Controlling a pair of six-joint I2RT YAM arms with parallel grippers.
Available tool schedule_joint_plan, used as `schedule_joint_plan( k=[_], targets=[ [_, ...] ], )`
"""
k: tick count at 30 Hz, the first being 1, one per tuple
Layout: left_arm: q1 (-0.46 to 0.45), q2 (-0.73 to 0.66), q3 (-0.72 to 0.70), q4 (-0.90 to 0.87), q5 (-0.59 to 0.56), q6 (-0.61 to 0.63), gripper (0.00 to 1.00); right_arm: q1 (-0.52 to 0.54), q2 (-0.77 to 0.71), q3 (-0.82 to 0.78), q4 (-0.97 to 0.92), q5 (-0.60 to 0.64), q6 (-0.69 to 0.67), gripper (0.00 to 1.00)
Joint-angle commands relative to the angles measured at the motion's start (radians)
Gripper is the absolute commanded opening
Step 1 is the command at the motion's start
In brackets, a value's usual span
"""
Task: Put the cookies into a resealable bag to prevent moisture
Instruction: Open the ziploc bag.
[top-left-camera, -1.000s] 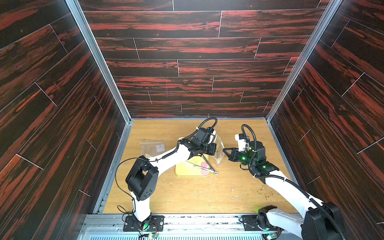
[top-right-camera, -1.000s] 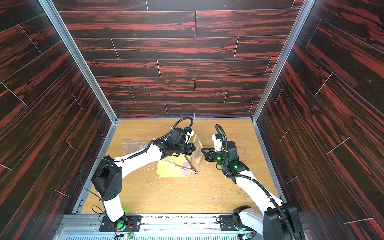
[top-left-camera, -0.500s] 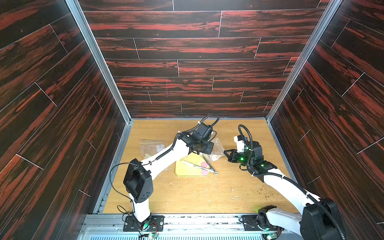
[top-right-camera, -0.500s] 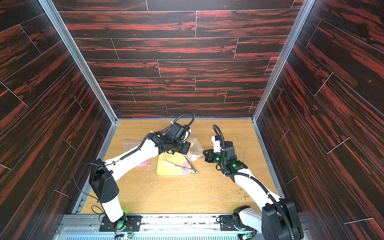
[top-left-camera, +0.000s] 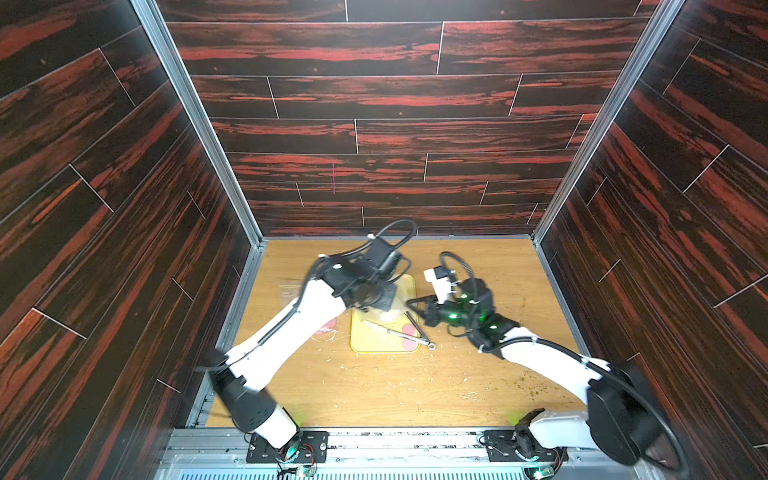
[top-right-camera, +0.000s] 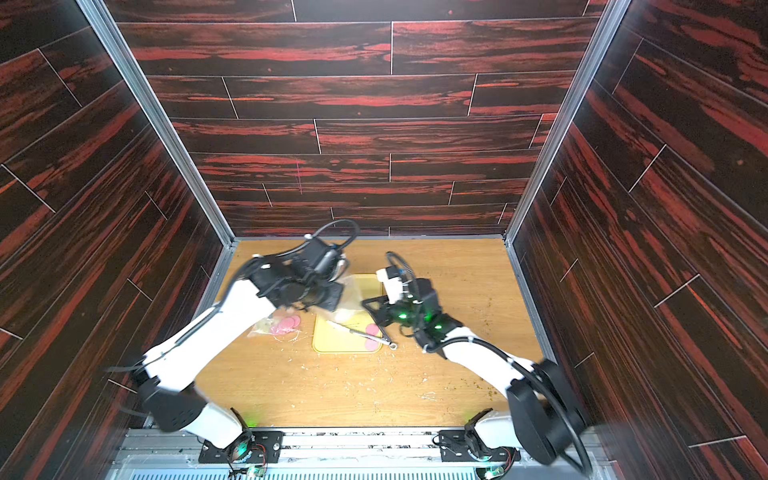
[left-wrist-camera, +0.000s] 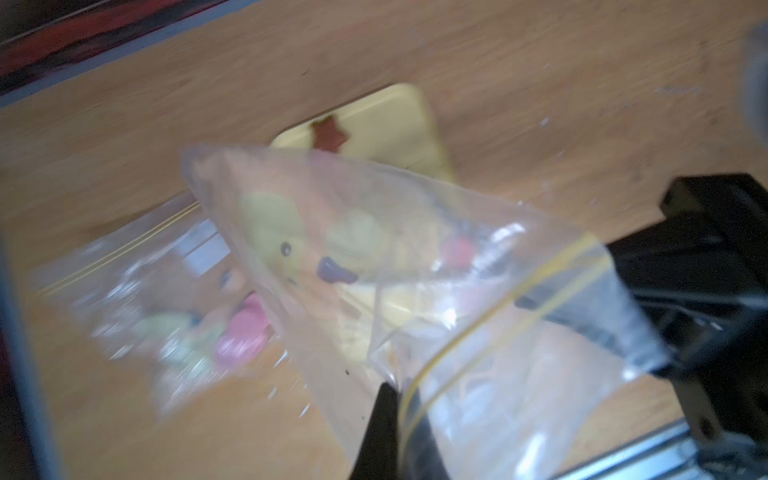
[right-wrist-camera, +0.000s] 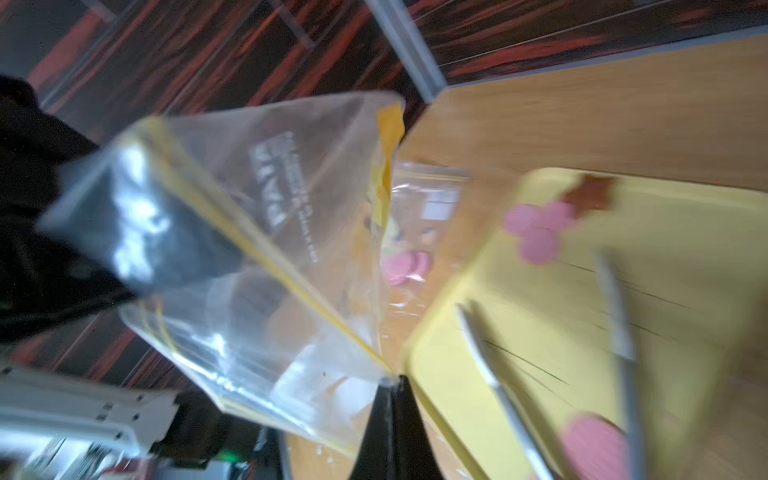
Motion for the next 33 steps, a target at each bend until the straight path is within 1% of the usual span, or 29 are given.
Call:
schedule_joint_plan(
  k=[1, 3, 4, 6, 8, 9, 11, 14, 19, 21, 23, 25, 26, 28, 30, 33],
  targets=[
    [0.032, -0.088, -0.088, -0.194, -0.081, -0.047, 0.0, 0.038, 0.09, 0.015, 0.066, 0.035, 0.027, 0.01],
    [0.067, -0.113, -0.186, -0.189, -0.018, -0.071, 0.0, 0.076, 0.135, 0.026, 0.077, 0.058, 0.022, 0.0],
    [0.084, -0.127, -0.239, -0.184, 0.028, -0.076, 0.0, 0.094, 0.163, 0.034, 0.07, 0.093, 0.015, 0.0],
    [0.132, -0.157, -0.319, -0.17, 0.032, -0.1, 0.0, 0.12, 0.21, 0.029, 0.105, 0.086, 0.035, 0.0],
    [0.192, -0.195, -0.392, -0.178, 0.068, -0.111, 0.0, 0.151, 0.247, 0.018, 0.138, 0.093, 0.054, 0.0],
    [0.216, -0.216, -0.432, -0.134, 0.078, -0.109, 0.0, 0.165, 0.263, 0.022, 0.136, 0.102, 0.05, 0.0],
    [0.232, -0.25, -0.514, -0.055, 0.127, -0.113, 0.0, 0.185, 0.295, 0.026, 0.142, 0.105, 0.055, 0.0],
    [0.263, -0.255, -0.572, 0.017, 0.204, -0.103, 0.0, 0.199, 0.323, 0.032, 0.151, 0.107, 0.06, 0.0],
    [0.319, -0.202, -0.572, 0.022, 0.258, -0.053, 0.0, 0.205, 0.327, 0.044, 0.144, 0.118, 0.054, 0.01],
    [0.338, -0.172, -0.558, 0.006, 0.294, -0.033, 0.0, 0.205, 0.324, 0.046, 0.137, 0.122, 0.046, 0.06],
    [0.348, -0.151, -0.561, 0.034, 0.318, -0.022, 0.0, 0.205, 0.305, 0.04, 0.136, 0.123, 0.025, 0.15],
    [0.351, -0.125, -0.55, 0.049, 0.33, -0.01, 0.0, 0.206, 0.269, 0.026, 0.13, 0.126, -0.034, 0.29],
    [0.353, -0.113, -0.542, 0.049, 0.335, 0.0, 0.0, 0.206, 0.249, 0.021, 0.124, 0.135, -0.057, 0.34],
    [0.355, -0.095, -0.531, 0.061, 0.34, 0.011, 0.0, 0.205, 0.204, 0.018, 0.07, 0.171, -0.124, 0.45],
    [0.357, -0.085, -0.519, 0.066, 0.352, 0.025, 0.0, 0.205, 0.16, 0.017, 0.008, 0.224, -0.194, 0.53],
    [0.358, -0.076, -0.509, 0.066, 0.356, 0.044, 0.0, 0.204, 0.078, -0.017, -0.077, 0.329, -0.314, 0.61]
  ],
)
